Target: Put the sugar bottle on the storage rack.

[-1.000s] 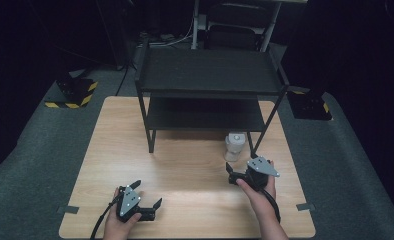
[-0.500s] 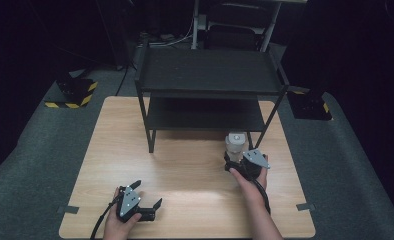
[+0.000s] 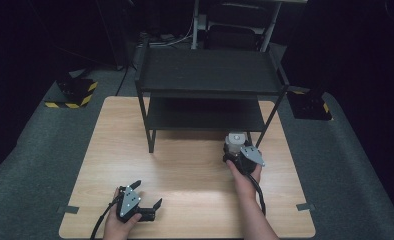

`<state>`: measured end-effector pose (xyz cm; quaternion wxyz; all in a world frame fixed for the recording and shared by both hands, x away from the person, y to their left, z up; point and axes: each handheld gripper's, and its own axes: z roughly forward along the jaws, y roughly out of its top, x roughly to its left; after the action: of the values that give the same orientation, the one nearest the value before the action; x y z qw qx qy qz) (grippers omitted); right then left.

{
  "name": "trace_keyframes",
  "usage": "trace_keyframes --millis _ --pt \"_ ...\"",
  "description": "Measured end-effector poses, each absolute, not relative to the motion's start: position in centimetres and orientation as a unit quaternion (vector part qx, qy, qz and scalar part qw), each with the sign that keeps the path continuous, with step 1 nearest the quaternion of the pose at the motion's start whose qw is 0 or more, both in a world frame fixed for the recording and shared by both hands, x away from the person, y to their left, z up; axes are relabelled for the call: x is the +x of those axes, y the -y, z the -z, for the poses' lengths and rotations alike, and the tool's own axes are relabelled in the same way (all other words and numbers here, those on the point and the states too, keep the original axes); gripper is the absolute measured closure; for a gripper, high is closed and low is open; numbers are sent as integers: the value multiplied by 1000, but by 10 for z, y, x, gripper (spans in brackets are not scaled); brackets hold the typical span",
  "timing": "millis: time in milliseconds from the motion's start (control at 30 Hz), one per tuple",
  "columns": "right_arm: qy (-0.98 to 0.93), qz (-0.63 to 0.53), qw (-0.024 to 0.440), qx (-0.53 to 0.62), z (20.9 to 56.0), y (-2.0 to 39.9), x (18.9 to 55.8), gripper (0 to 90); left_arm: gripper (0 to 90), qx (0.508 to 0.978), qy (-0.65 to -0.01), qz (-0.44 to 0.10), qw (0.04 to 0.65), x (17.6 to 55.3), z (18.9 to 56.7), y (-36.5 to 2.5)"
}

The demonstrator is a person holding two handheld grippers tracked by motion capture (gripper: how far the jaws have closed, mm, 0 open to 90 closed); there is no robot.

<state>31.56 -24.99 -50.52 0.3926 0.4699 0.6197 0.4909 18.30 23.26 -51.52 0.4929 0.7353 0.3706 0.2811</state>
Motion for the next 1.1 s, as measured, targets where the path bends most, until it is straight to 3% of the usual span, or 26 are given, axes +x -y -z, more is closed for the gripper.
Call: trace_keyframes --millis 400,1100 --pt "-610 -487 408 474 506 238 316 295 5 736 -369 -283 493 182 515 -232" --pt "-623 -496 400 453 494 249 297 300 5 736 -368 -284 491 182 515 -232"
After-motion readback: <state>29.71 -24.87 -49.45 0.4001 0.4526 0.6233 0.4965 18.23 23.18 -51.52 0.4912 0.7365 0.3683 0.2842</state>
